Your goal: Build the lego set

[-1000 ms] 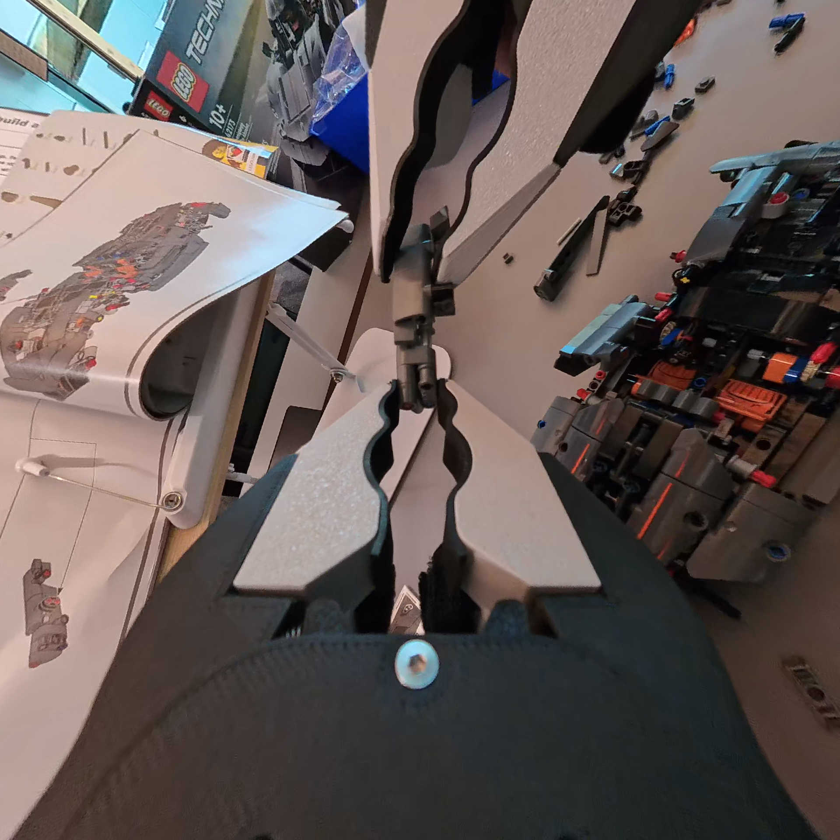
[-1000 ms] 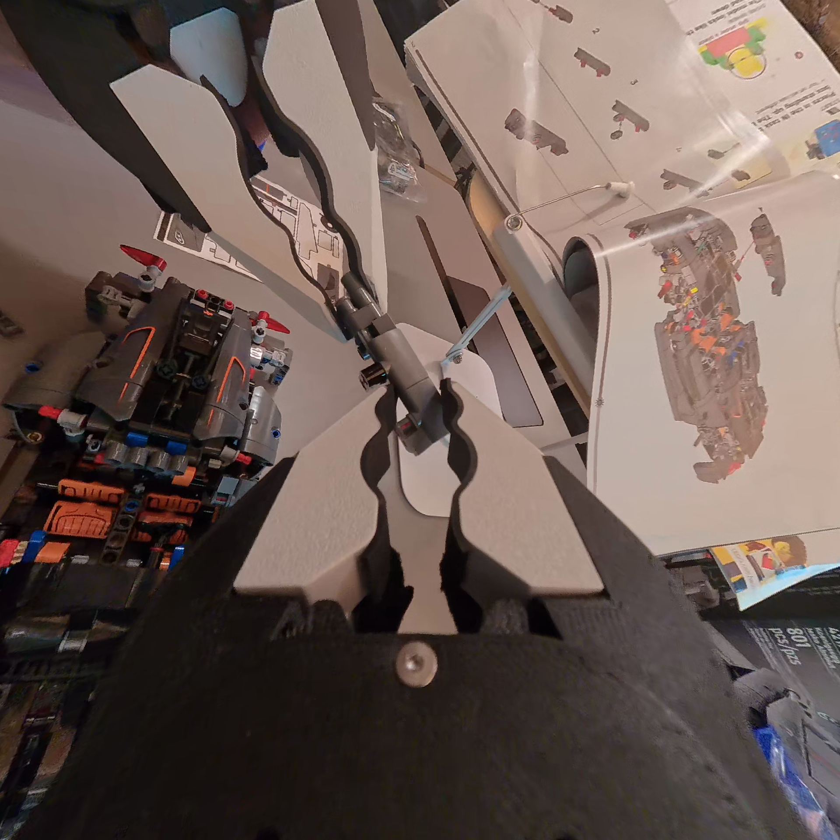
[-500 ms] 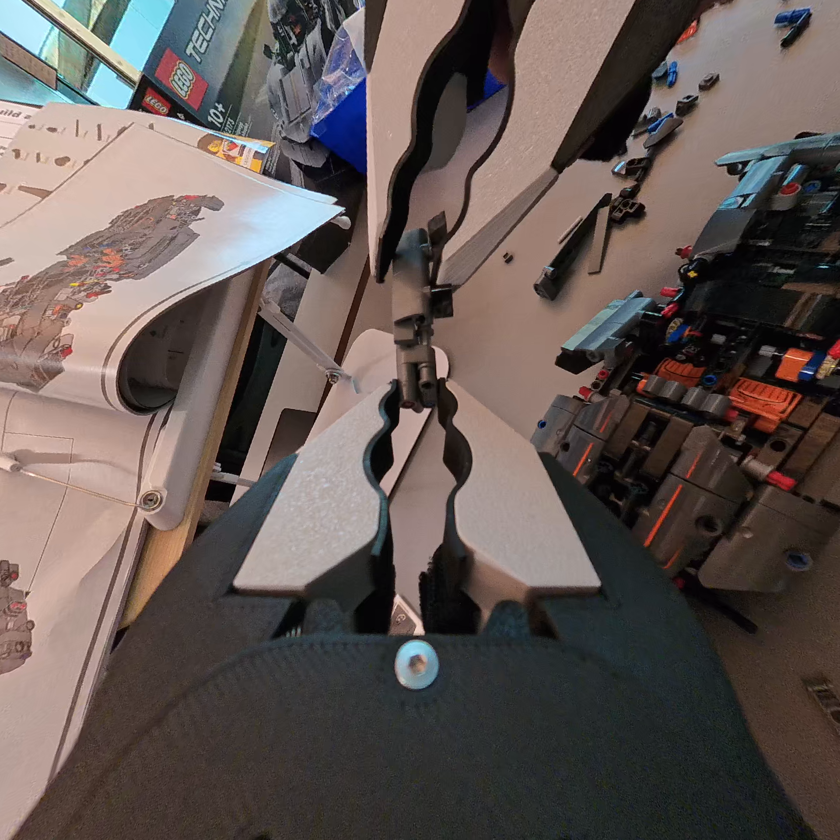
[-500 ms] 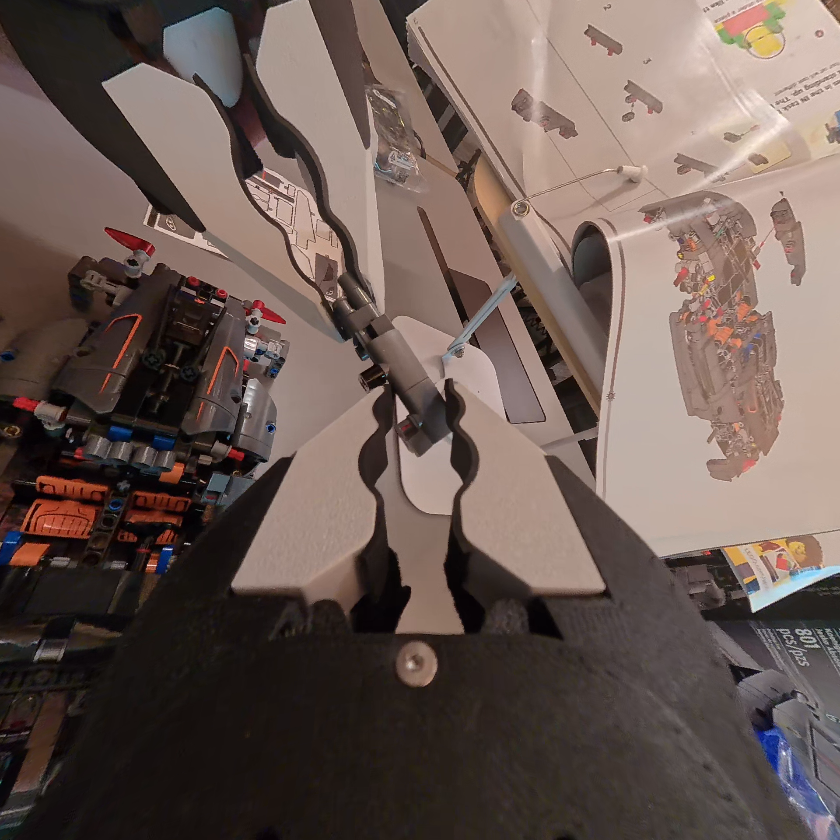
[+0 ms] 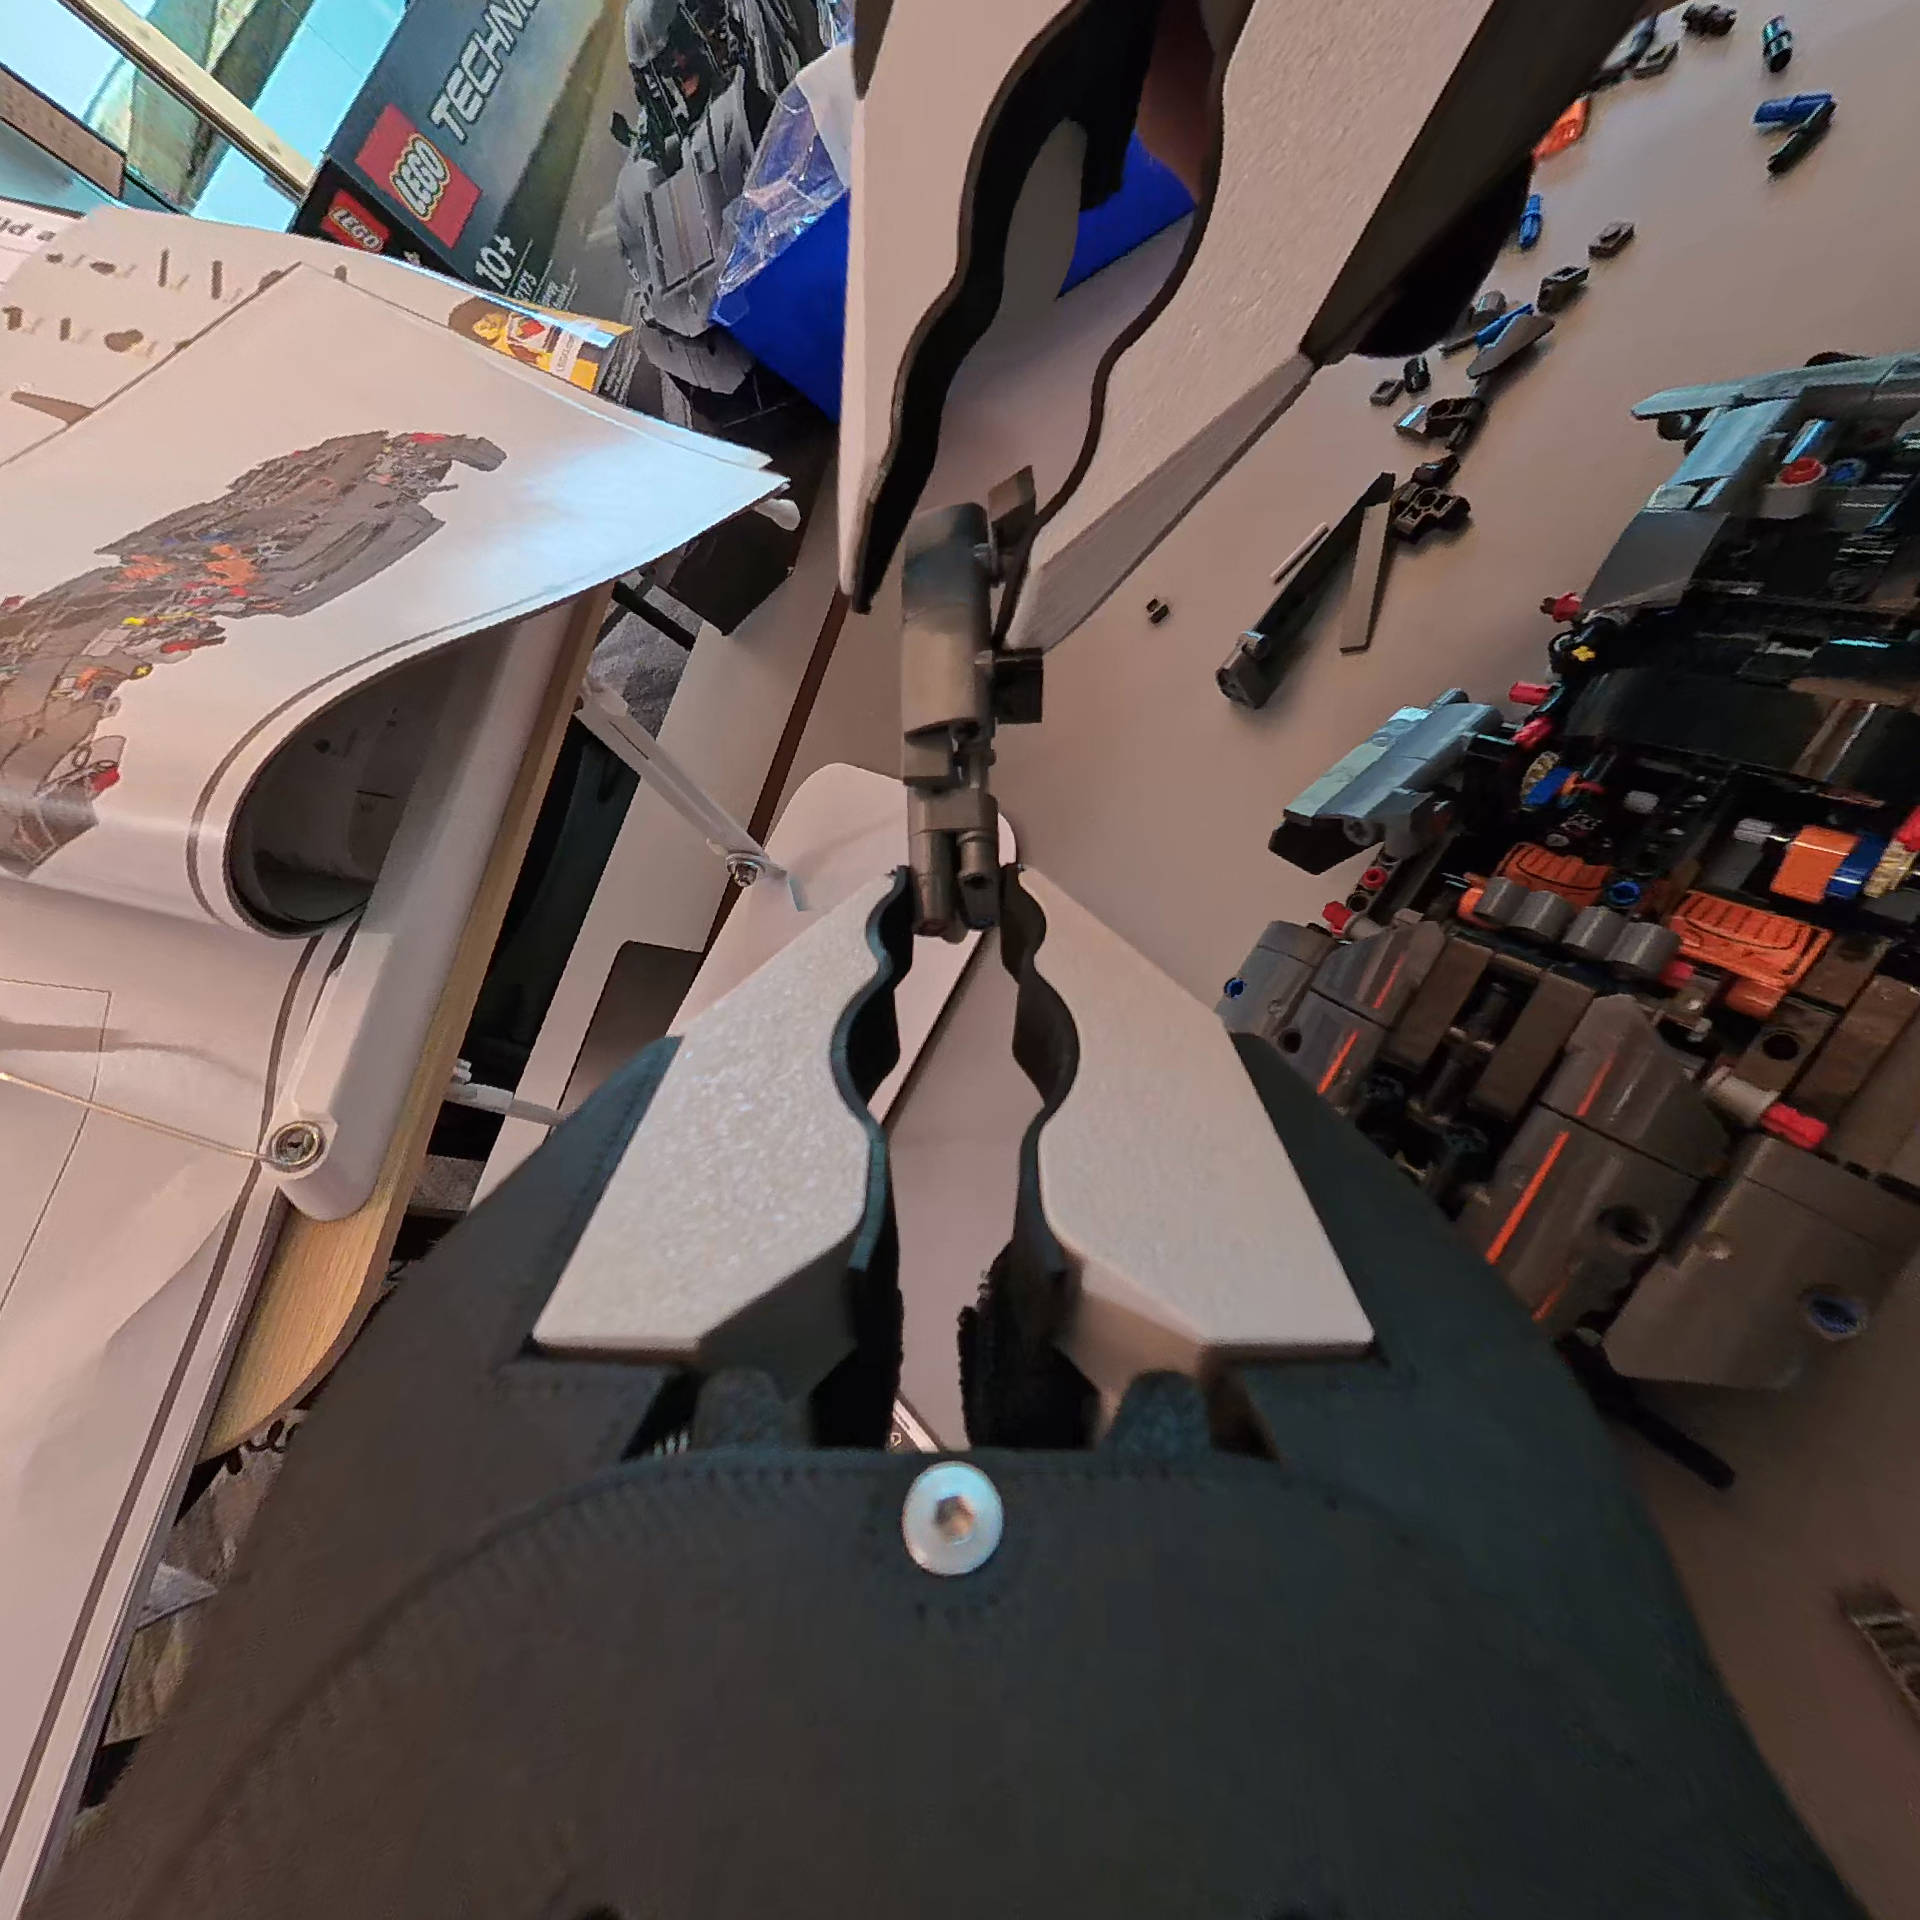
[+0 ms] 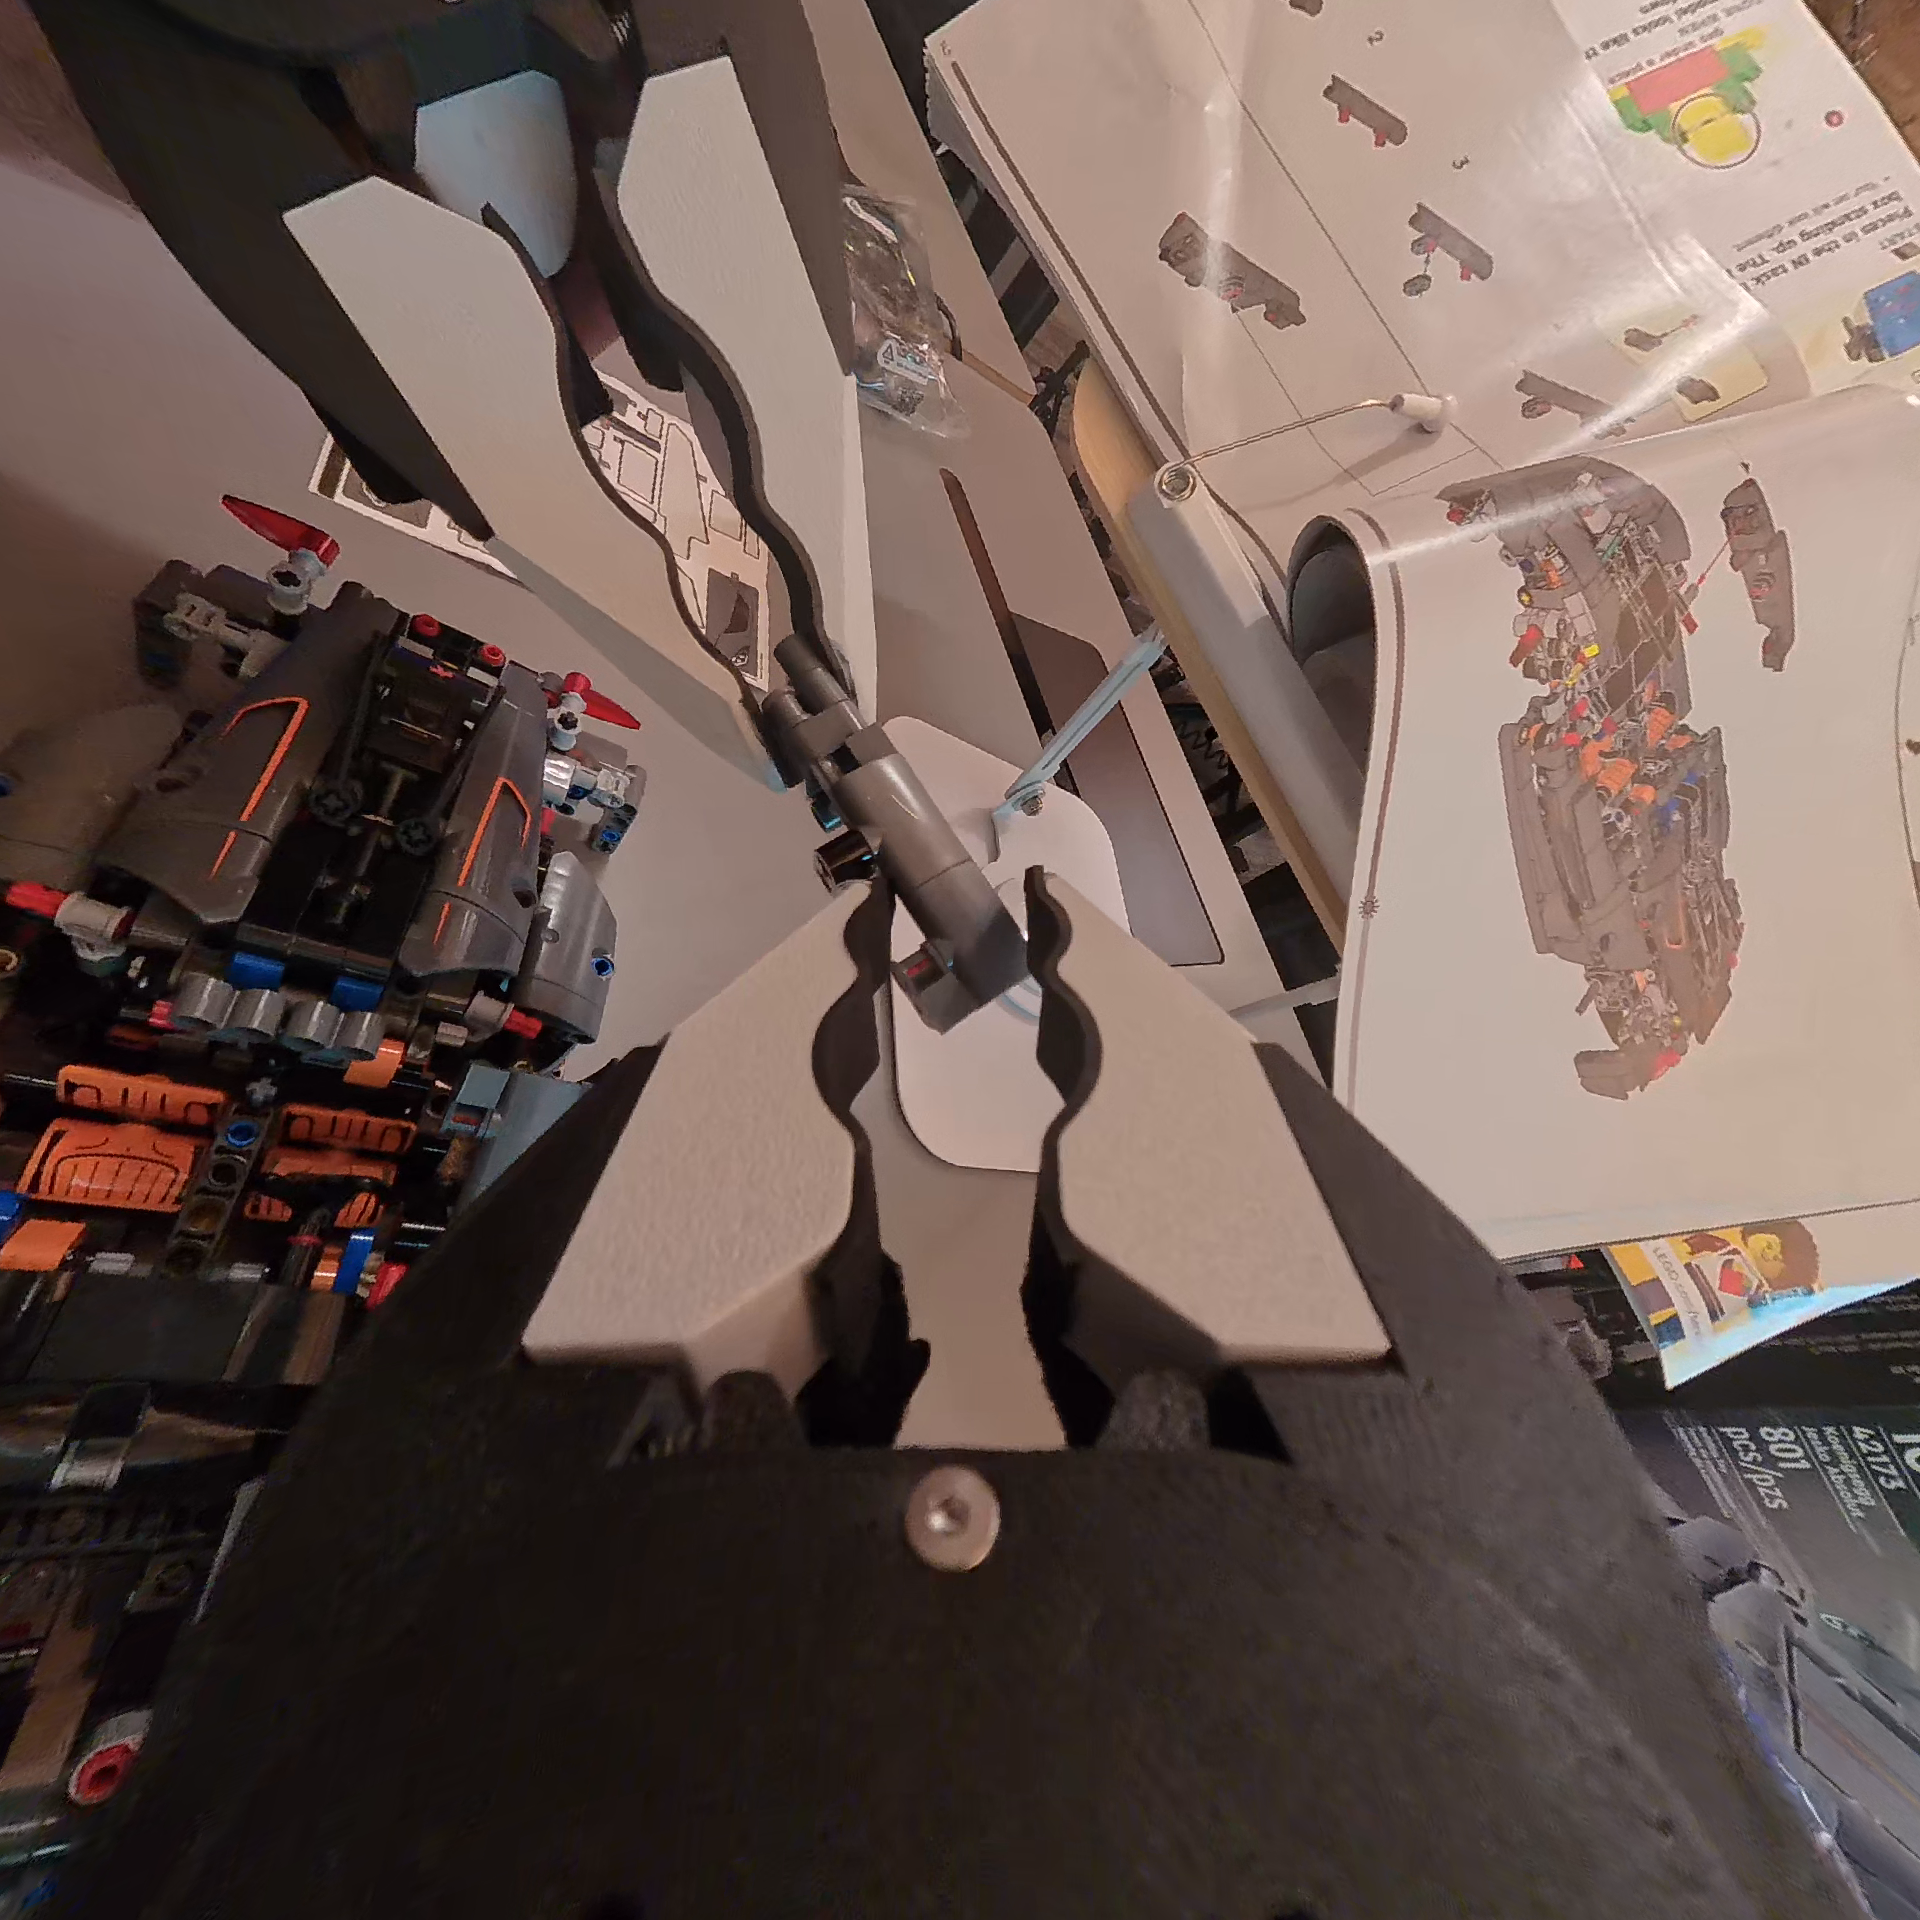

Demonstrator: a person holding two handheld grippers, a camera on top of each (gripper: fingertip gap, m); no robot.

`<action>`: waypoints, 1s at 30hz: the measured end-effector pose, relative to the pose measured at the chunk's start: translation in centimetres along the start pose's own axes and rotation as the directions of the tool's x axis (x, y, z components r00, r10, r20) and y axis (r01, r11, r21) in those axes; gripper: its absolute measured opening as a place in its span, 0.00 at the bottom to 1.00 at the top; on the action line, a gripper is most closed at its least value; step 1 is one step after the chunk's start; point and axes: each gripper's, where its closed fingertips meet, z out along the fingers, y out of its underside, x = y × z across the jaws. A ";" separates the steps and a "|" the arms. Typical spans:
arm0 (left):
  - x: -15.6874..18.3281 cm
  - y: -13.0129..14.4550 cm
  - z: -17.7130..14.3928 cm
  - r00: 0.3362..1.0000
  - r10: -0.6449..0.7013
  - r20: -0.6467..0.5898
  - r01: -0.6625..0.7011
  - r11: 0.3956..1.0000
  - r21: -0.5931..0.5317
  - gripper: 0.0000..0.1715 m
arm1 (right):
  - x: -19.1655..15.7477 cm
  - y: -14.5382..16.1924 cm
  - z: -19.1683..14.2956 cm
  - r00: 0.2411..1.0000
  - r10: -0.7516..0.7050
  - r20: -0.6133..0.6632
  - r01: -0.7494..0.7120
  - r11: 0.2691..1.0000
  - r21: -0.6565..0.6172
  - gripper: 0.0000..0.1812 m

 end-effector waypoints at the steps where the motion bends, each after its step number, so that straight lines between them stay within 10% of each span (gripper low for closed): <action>1: 0.0 0.0 0.0 1.000 -0.002 -0.001 0.002 1.000 0.001 0.08 | -0.1 0.0 0.0 1.000 -0.003 0.002 0.003 1.000 -0.001 0.13; 30: 0.2 -1.0 0.0 0.979 -0.176 -0.108 0.188 0.975 0.119 0.08 | 0.9 -0.6 -0.9 0.992 0.123 0.025 -0.125 0.989 0.082 0.17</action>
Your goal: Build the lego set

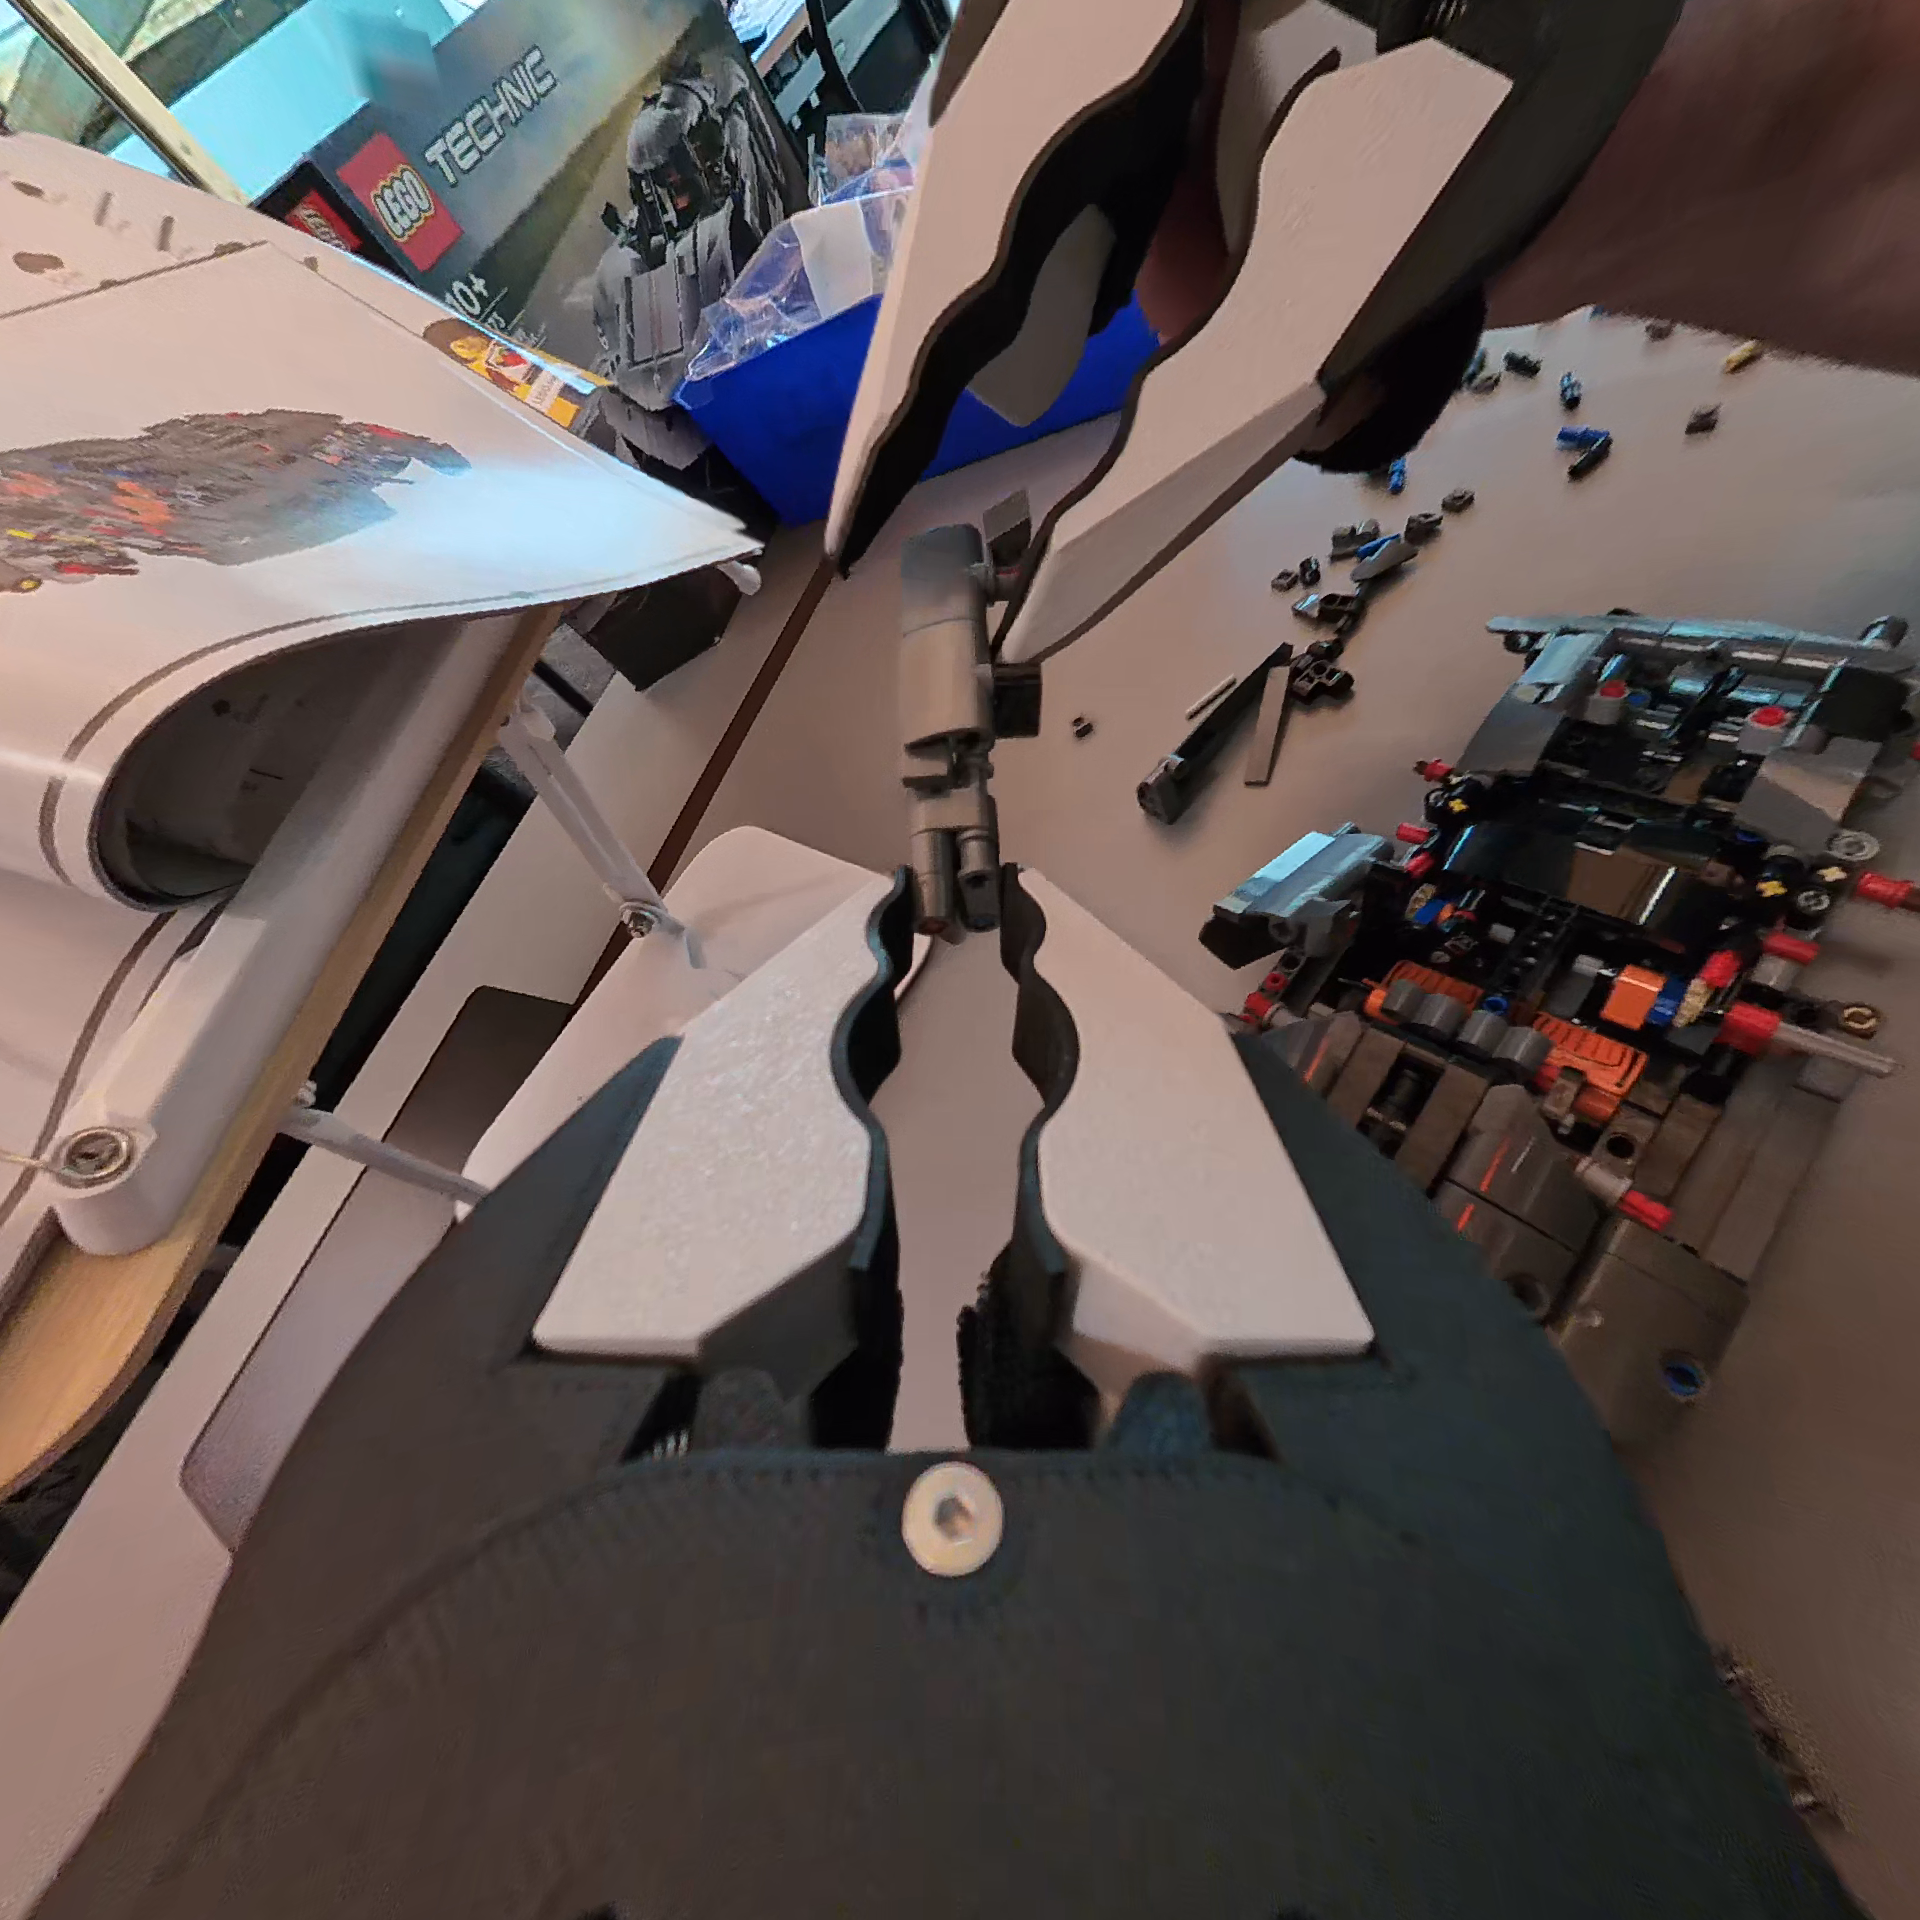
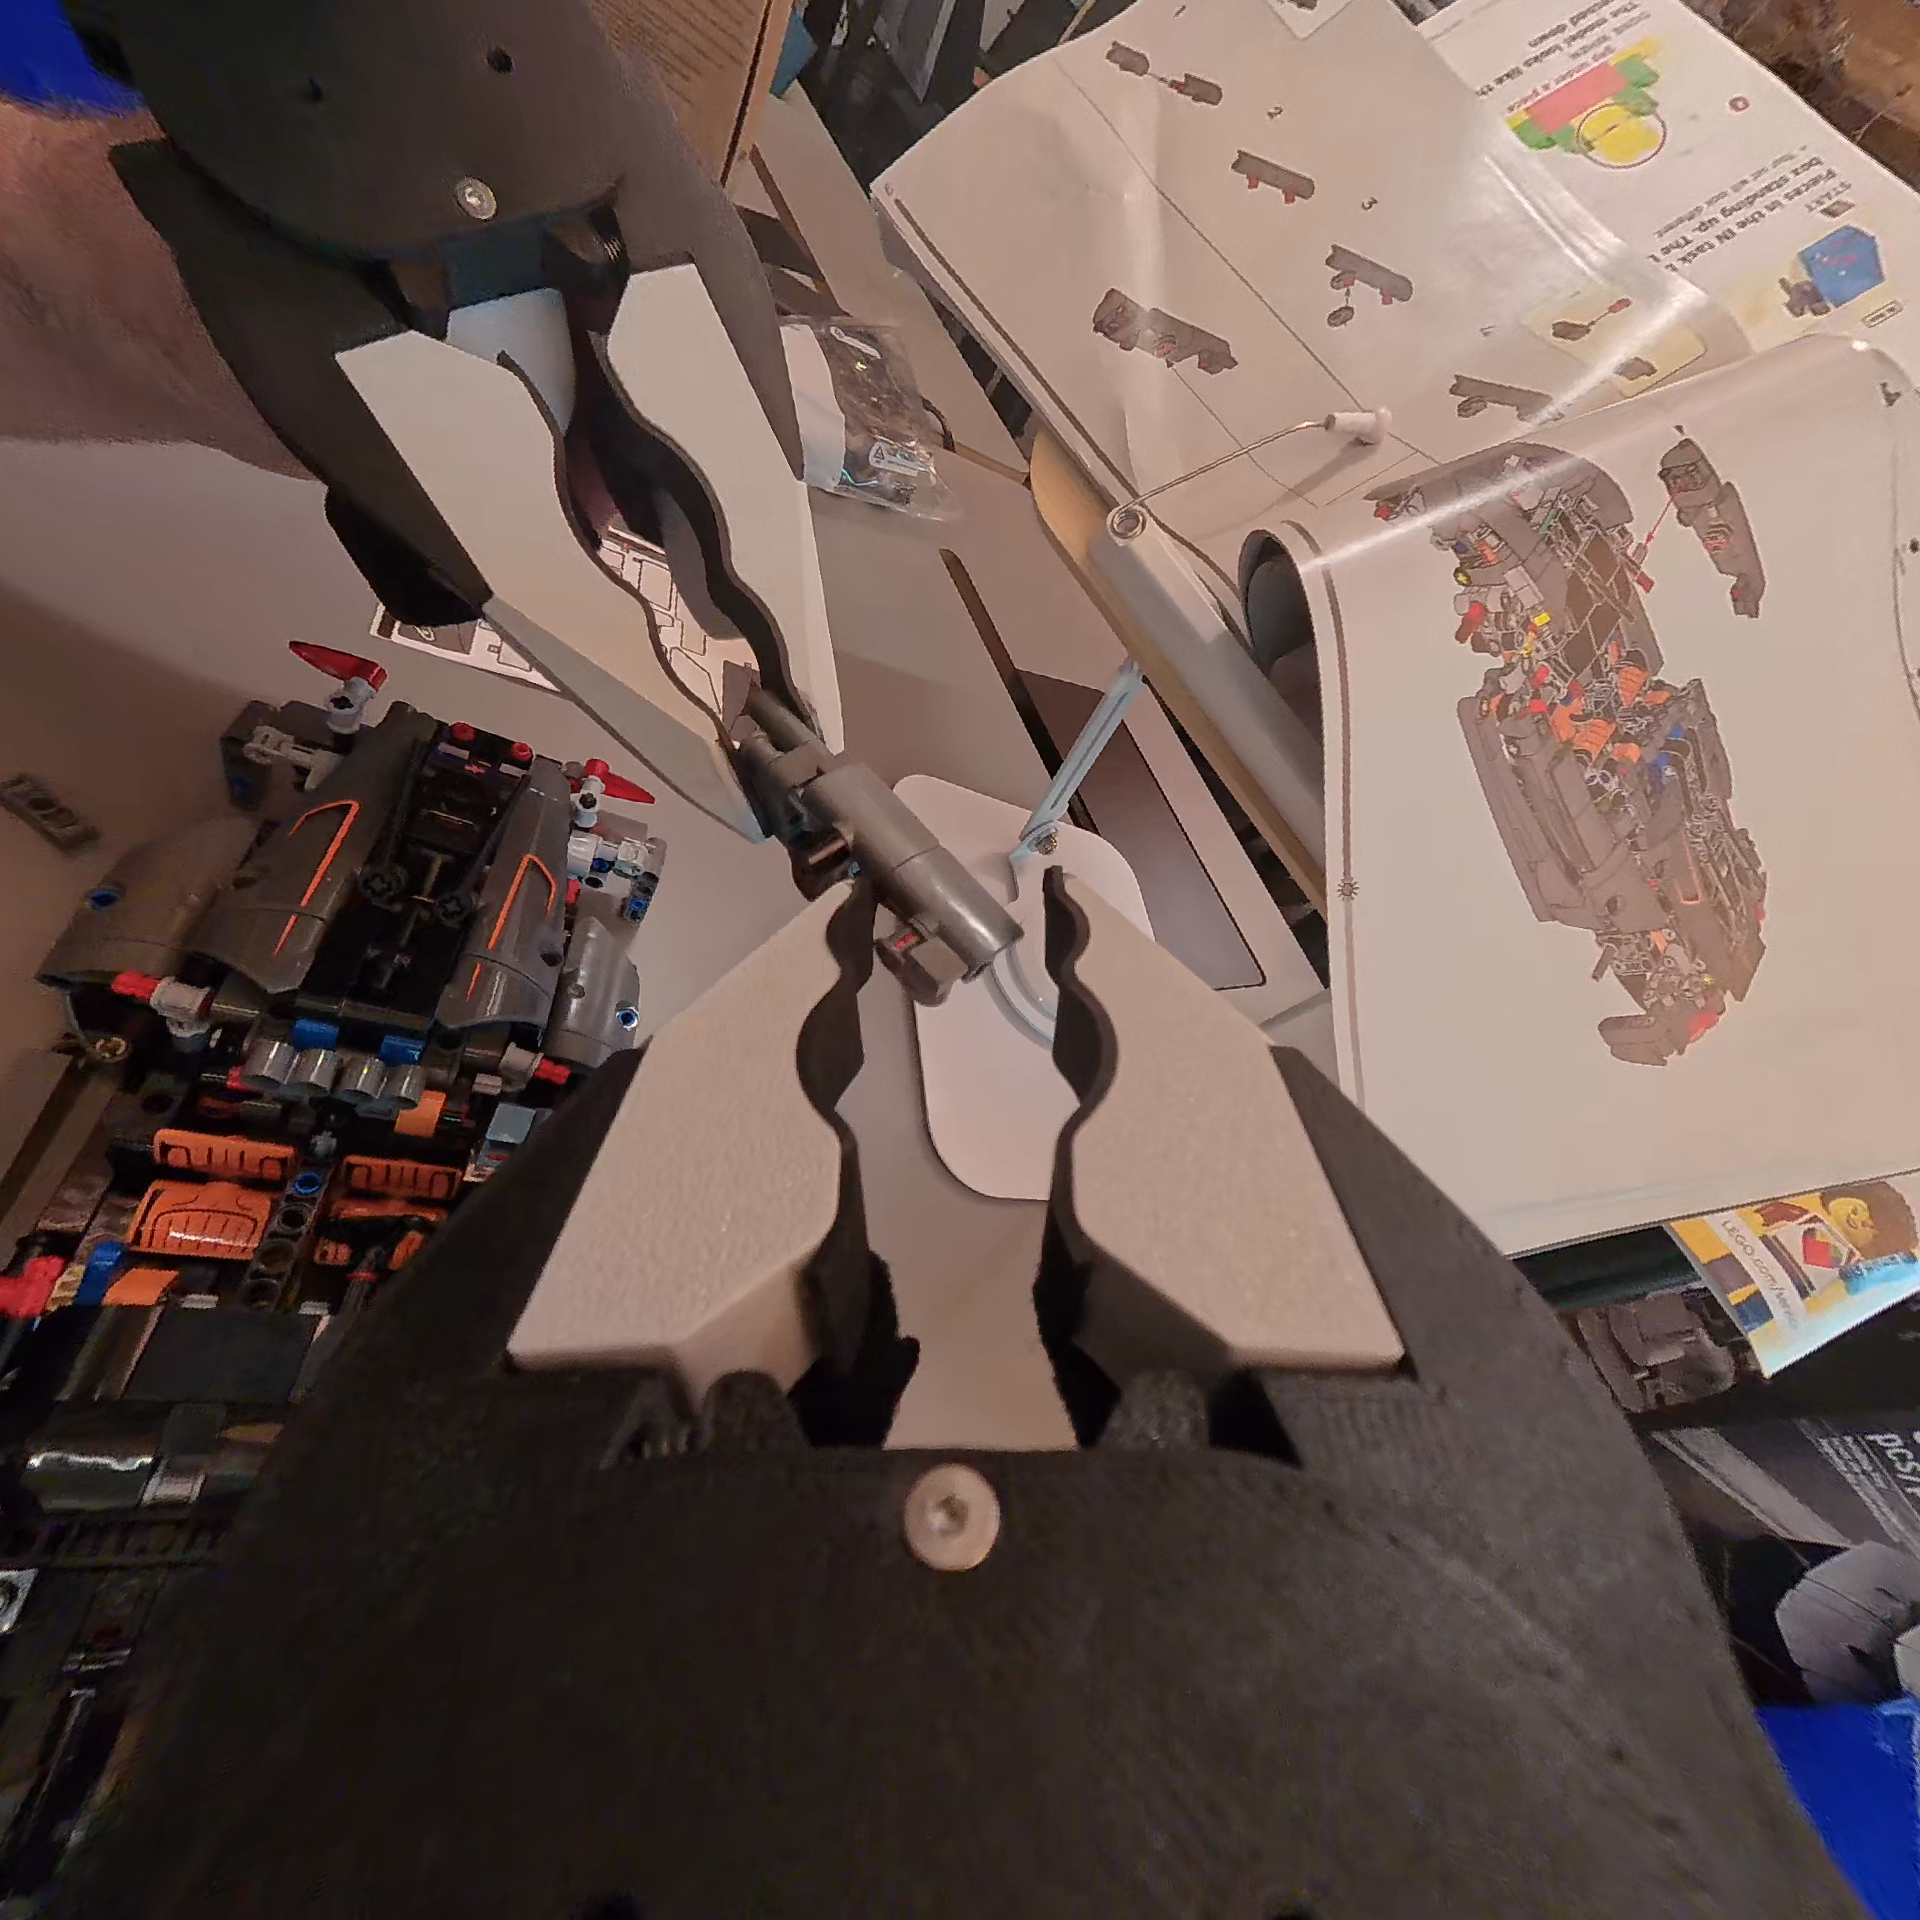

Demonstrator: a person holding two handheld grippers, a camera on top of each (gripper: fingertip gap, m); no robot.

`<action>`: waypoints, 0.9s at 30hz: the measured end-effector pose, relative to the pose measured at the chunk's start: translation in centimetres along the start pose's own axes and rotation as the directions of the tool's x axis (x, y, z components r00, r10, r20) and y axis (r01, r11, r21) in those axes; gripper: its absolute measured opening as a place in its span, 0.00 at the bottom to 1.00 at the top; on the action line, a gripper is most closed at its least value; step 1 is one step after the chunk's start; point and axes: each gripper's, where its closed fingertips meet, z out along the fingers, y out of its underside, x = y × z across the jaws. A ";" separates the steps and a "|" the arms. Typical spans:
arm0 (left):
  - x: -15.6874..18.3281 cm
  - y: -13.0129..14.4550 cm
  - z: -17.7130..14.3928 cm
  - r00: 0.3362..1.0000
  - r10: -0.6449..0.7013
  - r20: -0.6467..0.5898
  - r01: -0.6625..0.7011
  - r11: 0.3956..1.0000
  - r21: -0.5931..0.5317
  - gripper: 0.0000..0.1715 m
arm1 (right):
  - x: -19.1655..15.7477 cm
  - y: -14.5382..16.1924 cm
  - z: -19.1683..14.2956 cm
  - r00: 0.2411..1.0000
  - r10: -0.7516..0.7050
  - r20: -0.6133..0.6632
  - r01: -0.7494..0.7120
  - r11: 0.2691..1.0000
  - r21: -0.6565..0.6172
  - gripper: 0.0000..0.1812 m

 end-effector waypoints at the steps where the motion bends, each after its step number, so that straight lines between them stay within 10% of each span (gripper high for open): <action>1: 0.0 -0.1 0.0 1.000 -0.012 -0.007 0.012 1.000 0.009 0.08 | 0.0 -0.1 0.0 1.000 0.006 0.001 -0.006 1.000 0.004 0.17; 20: -0.6 -2.5 -1.1 0.856 -0.429 -0.289 0.494 0.844 0.210 0.08 | 1.2 -1.6 -0.4 0.996 0.053 -0.069 -0.048 0.996 0.076 0.36; 27: -0.8 -2.3 -1.4 0.844 -0.444 -0.300 0.510 0.838 0.193 0.08 | 0.5 0.4 -1.6 0.987 0.144 0.071 -0.143 0.989 -0.021 0.26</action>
